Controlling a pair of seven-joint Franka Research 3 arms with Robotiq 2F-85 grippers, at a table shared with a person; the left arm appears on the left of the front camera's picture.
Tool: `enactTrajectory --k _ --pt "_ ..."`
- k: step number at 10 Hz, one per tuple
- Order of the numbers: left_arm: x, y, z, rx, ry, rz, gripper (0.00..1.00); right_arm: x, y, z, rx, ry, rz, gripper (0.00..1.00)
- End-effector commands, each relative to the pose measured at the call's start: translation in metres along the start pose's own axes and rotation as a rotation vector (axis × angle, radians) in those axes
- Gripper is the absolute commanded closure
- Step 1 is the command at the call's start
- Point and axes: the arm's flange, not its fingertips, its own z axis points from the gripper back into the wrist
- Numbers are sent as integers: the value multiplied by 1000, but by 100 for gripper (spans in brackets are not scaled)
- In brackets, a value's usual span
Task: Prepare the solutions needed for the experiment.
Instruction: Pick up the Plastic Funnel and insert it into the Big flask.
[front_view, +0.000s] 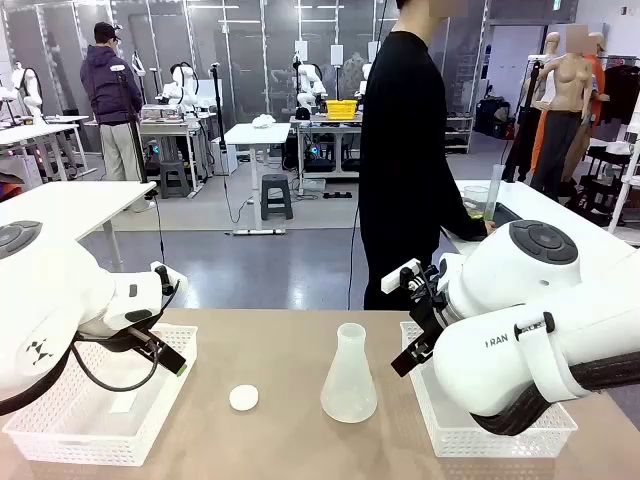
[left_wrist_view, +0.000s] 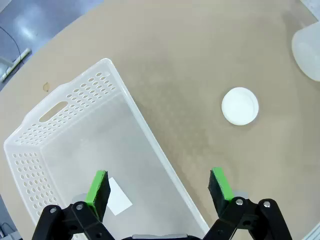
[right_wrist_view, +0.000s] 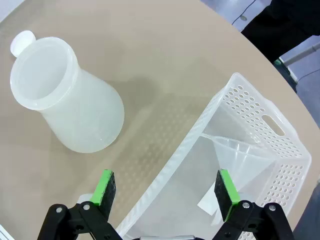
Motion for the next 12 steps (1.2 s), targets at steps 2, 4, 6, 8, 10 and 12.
enactTrajectory --k 2,4,6,8,10,12 --pt "0 0 0 0 0 0 0 0 0 0 0 0 0 0" --pt "0 0 0 0 0 0 0 0 0 0 0 0 0 0" --pt "0 0 0 0 0 0 0 0 0 0 0 0 0 0" --pt "0 0 0 0 0 0 0 0 0 0 0 0 0 0" --pt "0 0 0 0 0 0 0 0 0 0 0 0 0 0" --pt "0 0 0 0 0 0 0 0 0 0 0 0 0 0"
